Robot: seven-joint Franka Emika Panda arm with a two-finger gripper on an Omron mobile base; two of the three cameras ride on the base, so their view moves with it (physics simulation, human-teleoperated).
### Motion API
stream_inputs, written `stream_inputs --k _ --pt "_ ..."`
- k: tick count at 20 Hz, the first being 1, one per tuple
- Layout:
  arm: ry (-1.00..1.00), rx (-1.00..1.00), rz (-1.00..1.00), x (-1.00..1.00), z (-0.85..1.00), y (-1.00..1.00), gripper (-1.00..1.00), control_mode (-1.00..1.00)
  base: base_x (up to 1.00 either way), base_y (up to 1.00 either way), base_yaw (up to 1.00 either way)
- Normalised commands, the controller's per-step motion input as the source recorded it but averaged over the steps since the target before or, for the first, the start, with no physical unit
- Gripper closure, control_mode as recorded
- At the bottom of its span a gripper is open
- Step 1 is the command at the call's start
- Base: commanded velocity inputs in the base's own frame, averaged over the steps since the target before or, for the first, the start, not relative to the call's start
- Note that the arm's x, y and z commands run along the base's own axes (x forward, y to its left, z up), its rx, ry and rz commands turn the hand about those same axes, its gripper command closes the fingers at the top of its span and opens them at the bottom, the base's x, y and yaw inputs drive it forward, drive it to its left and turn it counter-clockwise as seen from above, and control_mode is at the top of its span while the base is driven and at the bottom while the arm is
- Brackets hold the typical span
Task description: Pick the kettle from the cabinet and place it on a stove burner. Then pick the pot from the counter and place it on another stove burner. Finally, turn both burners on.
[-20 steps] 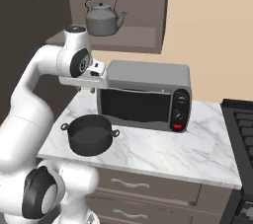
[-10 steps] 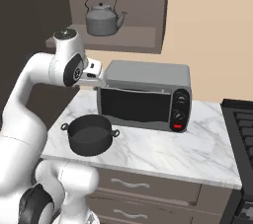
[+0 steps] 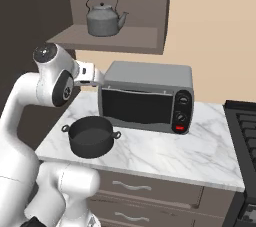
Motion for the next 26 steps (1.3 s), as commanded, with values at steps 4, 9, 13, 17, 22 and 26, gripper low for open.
stream_inputs --k 4,9,13,17,22,26 --pt "-0.24 -0.05 0.0 -0.06 0.3 0.0 -1.0 -1.0 0.0 0.0 0.0" --pt "-0.22 -0.04 0.0 -0.05 0.35 0.0 -1.0 -1.0 0.0 0.0 0.0" --pt "-0.2 -0.06 0.0 -0.04 0.38 0.0 -1.0 -1.0 0.0 0.0 0.0" --pt "-0.15 -0.03 0.0 -0.01 0.4 0.0 -1.0 -1.0 0.0 0.0 0.0" --pt "-0.12 -0.01 -0.02 0.0 0.41 0.0 -1.0 -1.0 0.0 0.0 0.0" --pt "-0.08 0.0 -0.01 0.0 0.38 0.0 -1.0 -1.0 0.0 0.0 0.0"
